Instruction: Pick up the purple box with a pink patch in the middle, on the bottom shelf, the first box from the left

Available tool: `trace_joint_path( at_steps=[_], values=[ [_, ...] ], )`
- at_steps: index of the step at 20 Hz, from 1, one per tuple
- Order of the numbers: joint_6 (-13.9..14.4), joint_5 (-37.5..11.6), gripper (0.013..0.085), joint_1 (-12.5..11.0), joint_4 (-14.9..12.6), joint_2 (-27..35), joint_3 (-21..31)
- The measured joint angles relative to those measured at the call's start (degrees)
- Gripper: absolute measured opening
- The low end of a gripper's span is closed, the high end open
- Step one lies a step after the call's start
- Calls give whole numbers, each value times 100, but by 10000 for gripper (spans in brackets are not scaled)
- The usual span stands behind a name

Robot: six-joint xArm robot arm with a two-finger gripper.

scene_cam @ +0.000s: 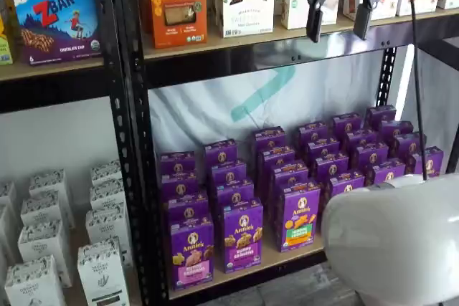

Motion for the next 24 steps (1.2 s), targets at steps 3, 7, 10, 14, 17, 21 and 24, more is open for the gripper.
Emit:
trace_joint_path(
  at_steps=[3,7,10,14,17,21,24],
  values=[
    [85,-111,850,113,-78,-8,188],
    [116,-268,850,130,-8,0,503],
    [131,-469,850,153,15,-28,803],
    [83,-880,850,131,34,-166,1331],
    [67,-1226,850,141,9,-280,1750],
    [106,-1647,850,214,-3,-376,2244],
    [175,-1875,850,299,-31,-358,2514]
  ],
)
